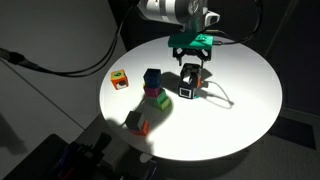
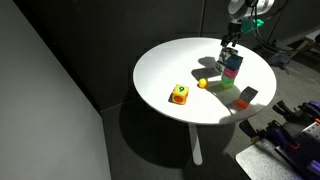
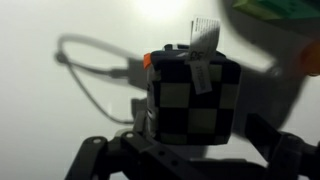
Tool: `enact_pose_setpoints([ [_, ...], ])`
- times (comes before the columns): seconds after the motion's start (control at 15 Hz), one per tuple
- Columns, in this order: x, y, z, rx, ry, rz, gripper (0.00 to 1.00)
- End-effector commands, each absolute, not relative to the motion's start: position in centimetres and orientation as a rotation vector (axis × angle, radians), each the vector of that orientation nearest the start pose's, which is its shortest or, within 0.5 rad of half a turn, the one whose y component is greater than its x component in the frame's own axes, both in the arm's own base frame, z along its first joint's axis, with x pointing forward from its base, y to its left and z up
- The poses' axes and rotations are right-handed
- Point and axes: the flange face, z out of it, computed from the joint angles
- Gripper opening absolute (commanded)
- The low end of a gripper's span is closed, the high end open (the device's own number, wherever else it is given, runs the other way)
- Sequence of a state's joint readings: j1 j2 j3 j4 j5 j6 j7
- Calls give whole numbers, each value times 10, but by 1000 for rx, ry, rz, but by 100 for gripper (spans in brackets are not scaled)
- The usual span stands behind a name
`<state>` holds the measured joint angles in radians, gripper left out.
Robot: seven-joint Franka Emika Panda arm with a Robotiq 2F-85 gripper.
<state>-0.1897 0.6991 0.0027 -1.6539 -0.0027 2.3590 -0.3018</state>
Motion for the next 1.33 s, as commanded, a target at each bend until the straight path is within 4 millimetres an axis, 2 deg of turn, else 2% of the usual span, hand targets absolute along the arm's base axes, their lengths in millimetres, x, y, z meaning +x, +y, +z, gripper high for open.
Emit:
enact_pose_setpoints([
  [0.0,666,-134,214,-3148,-156,-74,100],
  [0.47,652,-140,215,-3161,-150,-117,100],
  [0.53,663,-138,205,-3160,-158,-96,100],
  [1.27,662,-137,203,-3159,-159,-88,100],
])
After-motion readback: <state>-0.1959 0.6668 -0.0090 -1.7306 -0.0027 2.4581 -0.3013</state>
